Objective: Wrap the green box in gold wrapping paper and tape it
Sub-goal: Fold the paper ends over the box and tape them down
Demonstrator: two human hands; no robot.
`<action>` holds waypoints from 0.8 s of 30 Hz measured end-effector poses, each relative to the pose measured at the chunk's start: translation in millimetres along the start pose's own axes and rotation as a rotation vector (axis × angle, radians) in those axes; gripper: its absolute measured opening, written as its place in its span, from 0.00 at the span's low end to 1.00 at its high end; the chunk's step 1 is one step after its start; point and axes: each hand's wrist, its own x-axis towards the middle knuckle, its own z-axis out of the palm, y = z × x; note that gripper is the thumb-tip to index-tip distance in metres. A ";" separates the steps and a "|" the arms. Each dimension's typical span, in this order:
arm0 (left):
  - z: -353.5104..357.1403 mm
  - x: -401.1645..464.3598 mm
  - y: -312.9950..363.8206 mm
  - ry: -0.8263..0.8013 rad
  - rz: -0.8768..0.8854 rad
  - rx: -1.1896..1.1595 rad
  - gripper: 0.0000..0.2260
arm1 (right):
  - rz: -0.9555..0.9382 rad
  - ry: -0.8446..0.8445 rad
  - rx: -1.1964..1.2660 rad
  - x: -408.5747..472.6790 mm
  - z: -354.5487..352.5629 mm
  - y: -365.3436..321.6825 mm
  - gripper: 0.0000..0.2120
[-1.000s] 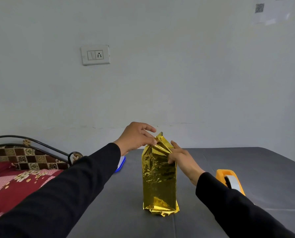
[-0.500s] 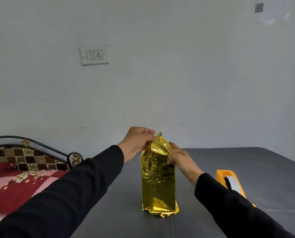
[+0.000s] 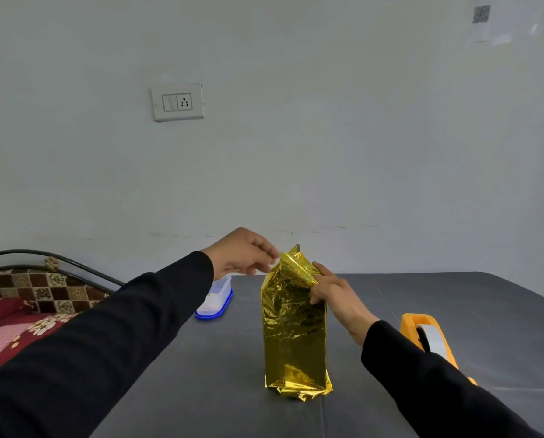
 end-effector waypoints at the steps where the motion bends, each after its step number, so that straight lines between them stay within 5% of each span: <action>1: 1.1 -2.6 -2.8 -0.046 -0.017 -0.007 0.08 | 0.006 0.005 0.010 -0.6 1.1 -1.9 0.08; 7: 8.9 -5.7 -3.3 -0.074 0.032 -0.054 0.09 | -0.010 0.004 0.017 -5.7 4.4 -7.7 0.12; 12: 7.2 -9.3 -6.5 -0.095 0.065 -0.051 0.11 | -0.002 0.009 -0.016 -5.9 3.6 -8.3 0.06; 18: 14.3 -5.4 -9.7 0.026 0.139 -0.015 0.06 | -0.003 0.002 -0.004 -6.3 4.5 -7.7 0.06; 24: 24.0 1.0 -14.0 0.015 0.060 -0.193 0.06 | -0.008 -0.008 -0.013 -8.2 3.3 -8.9 0.07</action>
